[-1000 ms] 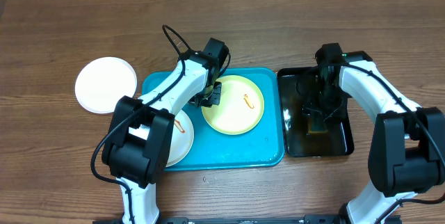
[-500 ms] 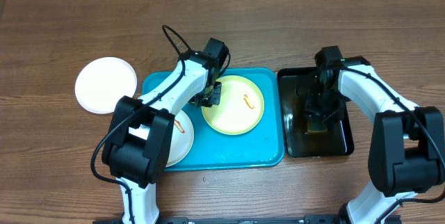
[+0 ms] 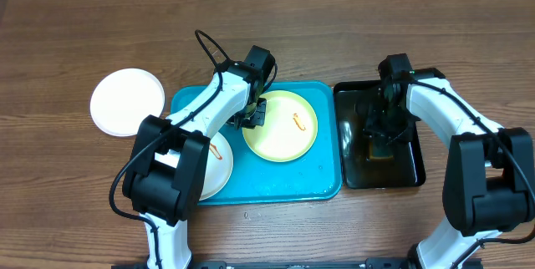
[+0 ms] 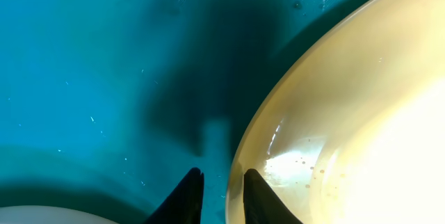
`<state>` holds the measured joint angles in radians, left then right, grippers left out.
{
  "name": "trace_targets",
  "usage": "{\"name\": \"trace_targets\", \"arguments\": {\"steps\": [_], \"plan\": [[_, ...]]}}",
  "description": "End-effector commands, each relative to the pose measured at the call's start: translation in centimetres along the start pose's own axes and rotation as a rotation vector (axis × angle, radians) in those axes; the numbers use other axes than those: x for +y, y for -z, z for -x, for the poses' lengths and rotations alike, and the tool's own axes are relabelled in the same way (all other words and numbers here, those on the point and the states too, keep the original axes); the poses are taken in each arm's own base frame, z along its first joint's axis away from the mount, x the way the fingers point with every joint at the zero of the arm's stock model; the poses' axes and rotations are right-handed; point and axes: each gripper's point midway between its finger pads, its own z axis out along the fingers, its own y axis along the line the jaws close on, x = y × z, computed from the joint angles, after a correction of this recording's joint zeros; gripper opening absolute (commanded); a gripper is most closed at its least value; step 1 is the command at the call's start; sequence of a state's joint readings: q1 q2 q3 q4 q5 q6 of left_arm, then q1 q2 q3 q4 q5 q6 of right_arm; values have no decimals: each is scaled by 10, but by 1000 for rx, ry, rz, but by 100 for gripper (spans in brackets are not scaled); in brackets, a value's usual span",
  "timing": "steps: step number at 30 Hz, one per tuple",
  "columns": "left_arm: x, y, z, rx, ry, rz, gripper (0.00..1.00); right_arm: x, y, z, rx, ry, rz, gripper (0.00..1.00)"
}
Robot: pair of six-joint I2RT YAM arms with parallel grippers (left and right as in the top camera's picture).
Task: Clean dirty plates on tray and stack at the side
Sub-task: 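Dip and rub the held sponge in the black tray's water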
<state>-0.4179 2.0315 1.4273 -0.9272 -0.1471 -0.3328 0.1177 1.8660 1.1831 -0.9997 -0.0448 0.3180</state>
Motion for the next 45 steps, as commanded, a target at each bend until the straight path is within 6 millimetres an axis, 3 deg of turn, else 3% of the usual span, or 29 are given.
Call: {"name": "trace_targets", "arguments": {"steps": [1, 5, 7, 9, 10, 12, 13, 15, 21, 28, 34, 35, 39, 43, 45], "plan": [[4, -5, -2, 11, -15, 13, 22, -1, 0, -3, 7, 11, -1, 37], [4, -5, -2, 11, -15, 13, 25, -1, 0, -2, 6, 10, 0, 39], [4, -5, -2, 10, -15, 13, 25, -1, 0, -2, 6, 11, 0, 56], [4, -5, -1, 7, -14, 12, 26, -1, 0, -3, 7, 11, 0, 58], [3, -5, 0, 6, -13, 11, 26, -1, 0, -2, 7, 11, 0, 55], [3, -5, -1, 7, -9, 8, 26, -1, 0, -2, 6, 10, 0, 40], [1, -5, -2, 14, -10, -6, 27, -1, 0, -2, 6, 11, 0, 20], [-4, -4, -5, 30, -11, -33, 30, 0, 0, -2, 3, 11, 1, 4], [-12, -4, -10, 55, 8, -82, 30, 1, 0, 1, -6, 12, 4, 4], [-12, -4, -9, 51, 11, -82, 4, 9, 29, 14, -27, 67, 11, 4], [-12, -4, -5, 33, 4, -78, 5, 12, 38, 16, -44, 166, -29, 4], [-12, -4, -4, 28, 1, -80, 4, 4, 39, 17, -50, 151, -74, 4], [-13, -4, -3, 26, 2, -81, 4, 20, 38, 18, -51, 93, 13, 4], [-13, -4, -4, 28, 2, -85, 4, 12, 38, 19, -56, 86, -22, 4], [-14, -4, -4, 30, 2, -91, 4, 18, 38, 19, -49, 85, 15, 4]]}}
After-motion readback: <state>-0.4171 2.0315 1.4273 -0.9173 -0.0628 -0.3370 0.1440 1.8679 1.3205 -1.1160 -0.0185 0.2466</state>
